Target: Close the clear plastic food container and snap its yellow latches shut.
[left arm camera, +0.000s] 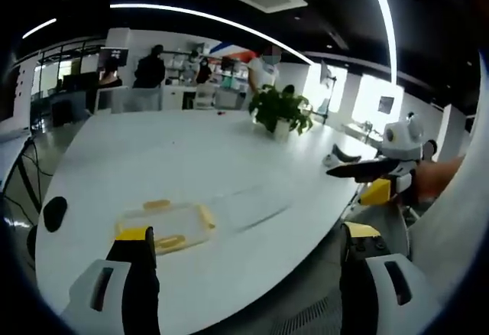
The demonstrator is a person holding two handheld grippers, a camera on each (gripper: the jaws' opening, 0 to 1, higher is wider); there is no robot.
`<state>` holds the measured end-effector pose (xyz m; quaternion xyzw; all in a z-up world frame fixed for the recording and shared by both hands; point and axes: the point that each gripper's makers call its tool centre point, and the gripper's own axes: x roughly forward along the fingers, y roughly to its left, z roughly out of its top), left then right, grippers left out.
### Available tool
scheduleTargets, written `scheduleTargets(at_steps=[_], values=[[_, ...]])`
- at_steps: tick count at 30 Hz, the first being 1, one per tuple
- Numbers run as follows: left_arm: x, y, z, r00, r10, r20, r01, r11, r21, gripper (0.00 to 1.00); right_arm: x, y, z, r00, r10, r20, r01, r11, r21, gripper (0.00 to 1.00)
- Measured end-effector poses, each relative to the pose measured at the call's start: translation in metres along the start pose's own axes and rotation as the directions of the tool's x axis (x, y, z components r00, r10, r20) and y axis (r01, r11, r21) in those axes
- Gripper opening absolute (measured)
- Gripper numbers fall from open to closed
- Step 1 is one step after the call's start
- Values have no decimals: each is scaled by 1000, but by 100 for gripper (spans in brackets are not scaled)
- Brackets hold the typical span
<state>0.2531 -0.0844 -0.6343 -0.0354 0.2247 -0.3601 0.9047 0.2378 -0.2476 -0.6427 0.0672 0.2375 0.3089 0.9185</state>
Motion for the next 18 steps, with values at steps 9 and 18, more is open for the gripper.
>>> scheduleTargets(at_steps=[9,18], values=[[-1,5,0,1000,13,0,-13,1000,4,99,1,2,1,1000,3,3,-3,1000,1,99],[-2,5,2,1000,15,5,-15,1000,4,99,1,2,3,1000,6,18,-6,1000,8,99]])
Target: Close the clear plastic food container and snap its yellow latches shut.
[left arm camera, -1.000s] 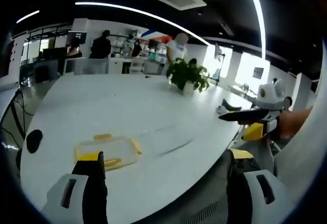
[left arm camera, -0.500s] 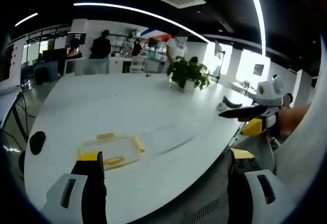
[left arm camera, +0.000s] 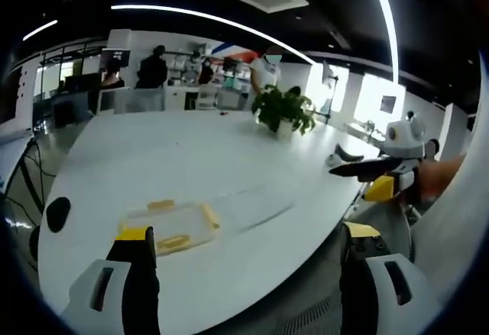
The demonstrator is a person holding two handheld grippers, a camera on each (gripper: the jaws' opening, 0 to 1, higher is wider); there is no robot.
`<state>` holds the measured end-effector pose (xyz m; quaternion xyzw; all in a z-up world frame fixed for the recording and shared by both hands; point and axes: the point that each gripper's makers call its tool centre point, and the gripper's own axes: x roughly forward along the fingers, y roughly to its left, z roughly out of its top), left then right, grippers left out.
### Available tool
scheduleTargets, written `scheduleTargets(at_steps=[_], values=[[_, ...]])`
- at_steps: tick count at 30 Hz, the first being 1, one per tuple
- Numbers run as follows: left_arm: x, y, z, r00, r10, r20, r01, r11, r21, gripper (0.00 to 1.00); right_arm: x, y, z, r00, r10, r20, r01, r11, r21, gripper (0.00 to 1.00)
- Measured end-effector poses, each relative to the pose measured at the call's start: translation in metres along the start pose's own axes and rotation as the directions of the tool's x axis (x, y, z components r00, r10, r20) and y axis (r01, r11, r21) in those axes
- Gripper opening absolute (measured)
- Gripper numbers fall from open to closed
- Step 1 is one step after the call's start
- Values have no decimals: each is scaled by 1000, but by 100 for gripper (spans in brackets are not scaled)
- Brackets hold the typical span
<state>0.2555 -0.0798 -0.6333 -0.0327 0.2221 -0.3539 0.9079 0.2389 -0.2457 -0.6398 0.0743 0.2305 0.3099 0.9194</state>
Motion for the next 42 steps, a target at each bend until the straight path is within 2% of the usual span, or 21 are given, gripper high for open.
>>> scheduleTargets(at_steps=[12,38,42], values=[[0,4,2,1000,9,-6,-9,1000,16,99,-1,-5,0,1000,-24,2,24,1000,10,99],[-5,6,3,1000,9,12,-9,1000,24,99,-2,-3,2,1000,-17,17,16,1000,14,99],[-5,7,1,1000,9,1,-9,1000,19,99,-1,-4,3,1000,-21,20,21,1000,15,99]])
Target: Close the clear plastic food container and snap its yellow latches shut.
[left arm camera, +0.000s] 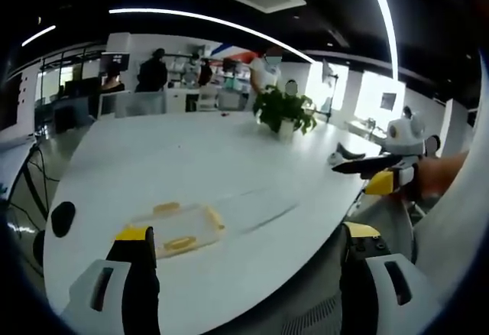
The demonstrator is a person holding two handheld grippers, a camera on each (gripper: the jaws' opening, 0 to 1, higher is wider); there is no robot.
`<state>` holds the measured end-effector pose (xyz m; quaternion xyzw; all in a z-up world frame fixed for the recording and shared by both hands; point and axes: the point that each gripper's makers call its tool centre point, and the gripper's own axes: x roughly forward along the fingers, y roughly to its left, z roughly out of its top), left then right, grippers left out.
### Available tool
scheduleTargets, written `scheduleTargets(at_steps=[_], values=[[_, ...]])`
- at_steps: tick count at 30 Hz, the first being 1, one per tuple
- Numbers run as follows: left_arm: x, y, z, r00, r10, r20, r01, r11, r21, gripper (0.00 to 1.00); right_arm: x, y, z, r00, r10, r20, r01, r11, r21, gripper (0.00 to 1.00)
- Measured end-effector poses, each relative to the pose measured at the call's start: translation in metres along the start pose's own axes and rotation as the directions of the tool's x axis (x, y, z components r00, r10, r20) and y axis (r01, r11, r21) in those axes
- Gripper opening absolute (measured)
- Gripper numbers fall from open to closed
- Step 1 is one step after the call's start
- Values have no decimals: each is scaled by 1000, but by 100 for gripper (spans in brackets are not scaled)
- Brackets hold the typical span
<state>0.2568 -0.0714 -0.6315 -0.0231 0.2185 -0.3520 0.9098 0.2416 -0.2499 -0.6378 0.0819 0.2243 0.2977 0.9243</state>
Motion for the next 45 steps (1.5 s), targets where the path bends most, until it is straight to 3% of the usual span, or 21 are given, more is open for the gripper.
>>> scheduleTargets(at_steps=[23,39,45], values=[[1,2,3,1000,-21,7,21,1000,5,99,1,6,10,1000,21,21,-20,999,-36,99],[-1,17,5,997,-73,-21,74,997,28,96,27,21,13,997,74,-29,-77,990,-116,99],[-4,32,2,996,-77,-43,80,995,52,97,41,26,17,995,90,-51,-97,982,-160,99]])
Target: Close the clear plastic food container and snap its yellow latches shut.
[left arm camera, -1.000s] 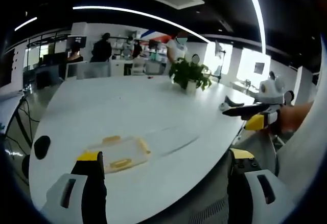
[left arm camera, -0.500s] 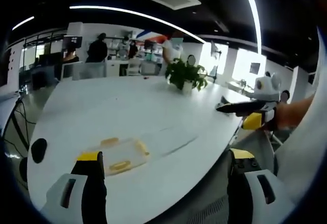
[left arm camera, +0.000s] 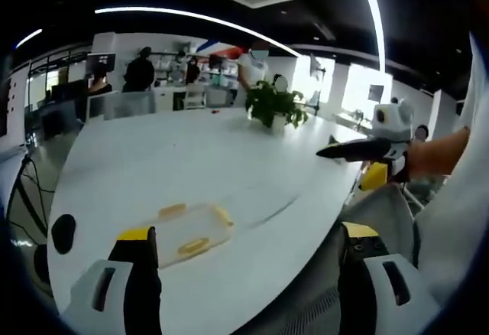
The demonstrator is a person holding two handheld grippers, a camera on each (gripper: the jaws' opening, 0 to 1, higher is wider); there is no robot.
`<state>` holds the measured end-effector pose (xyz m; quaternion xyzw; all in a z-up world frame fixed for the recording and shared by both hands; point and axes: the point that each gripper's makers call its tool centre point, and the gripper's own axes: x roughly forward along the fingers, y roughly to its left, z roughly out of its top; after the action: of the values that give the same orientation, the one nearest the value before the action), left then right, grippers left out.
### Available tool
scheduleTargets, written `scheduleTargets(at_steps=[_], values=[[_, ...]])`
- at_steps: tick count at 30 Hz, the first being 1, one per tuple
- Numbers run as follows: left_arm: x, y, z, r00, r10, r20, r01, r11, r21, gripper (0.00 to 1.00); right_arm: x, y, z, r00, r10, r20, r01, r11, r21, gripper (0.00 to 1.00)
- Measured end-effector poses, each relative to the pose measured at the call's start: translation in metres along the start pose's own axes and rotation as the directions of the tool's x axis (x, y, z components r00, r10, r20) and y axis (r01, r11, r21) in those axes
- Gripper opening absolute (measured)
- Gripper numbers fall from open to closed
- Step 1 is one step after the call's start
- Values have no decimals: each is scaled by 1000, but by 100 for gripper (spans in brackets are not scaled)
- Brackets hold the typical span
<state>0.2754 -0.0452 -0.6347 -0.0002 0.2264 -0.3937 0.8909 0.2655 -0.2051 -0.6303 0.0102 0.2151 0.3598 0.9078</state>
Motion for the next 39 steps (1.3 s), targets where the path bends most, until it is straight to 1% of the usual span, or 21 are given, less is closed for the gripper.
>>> scheduleTargets(at_steps=[2,4,6,10,13,14,18,20,22,23,25,26,27,28,29,31,35,38,39], values=[[-1,4,-1,1000,-11,-9,11,1000,10,97,5,-1,2,1000,-5,-13,5,999,-43,99],[-1,7,-1,999,-26,-22,26,1000,15,97,10,-1,3,1000,2,-23,-3,999,-51,99],[-2,12,-2,999,-33,-38,34,999,40,96,14,-3,5,1000,1,-31,-3,997,-79,99],[-2,21,-1,997,-50,-55,54,995,79,95,22,-6,7,999,5,-43,-9,996,-90,99],[0,27,1,996,-56,-63,61,994,93,98,26,-9,8,998,9,-54,-15,994,-108,99],[0,29,0,996,-62,-71,69,992,103,97,28,-9,8,998,11,-64,-18,993,-115,99],[2,36,-2,993,-74,-91,84,990,109,97,36,-9,10,997,33,-71,-41,992,-120,99],[2,39,-4,992,-80,-102,91,990,104,98,42,-8,9,995,50,-89,-62,988,-141,99],[3,43,-7,988,-84,-127,99,987,125,98,49,-6,5,991,61,-120,-80,985,-155,99],[4,45,-10,986,-86,-145,106,985,138,98,51,-6,5,991,63,-119,-82,984,-159,98],[5,49,-12,982,-92,-163,119,979,164,98,56,-3,3,986,88,-139,-114,976,-185,87],[6,52,-14,980,-92,-177,124,976,177,98,60,-4,-1,983,90,-158,-121,972,-200,86],[7,54,-15,978,-93,-187,128,974,185,98,63,-4,-1,983,93,-156,-124,972,-201,88],[8,57,-16,976,-95,-195,132,973,191,98,67,-5,0,984,100,-146,-128,972,-197,93],[8,58,-16,976,-95,-195,133,972,193,98,69,-5,0,983,102,-150,-131,973,-192,94],[10,63,-16,974,-100,-205,141,969,200,99,74,-7,-4,980,102,-174,-138,968,-210,91],[13,77,-22,961,-100,-256,168,952,256,98,84,-8,-7,974,106,-202,-155,957,-246,91],[16,81,-22,955,-120,-270,191,948,254,98,92,-11,-6,969,110,-221,-169,949,-266,90],[17,83,-23,951,-125,-282,202,943,264,98,94,-13,-6,969,110,-222,-169,948,-268,90]])
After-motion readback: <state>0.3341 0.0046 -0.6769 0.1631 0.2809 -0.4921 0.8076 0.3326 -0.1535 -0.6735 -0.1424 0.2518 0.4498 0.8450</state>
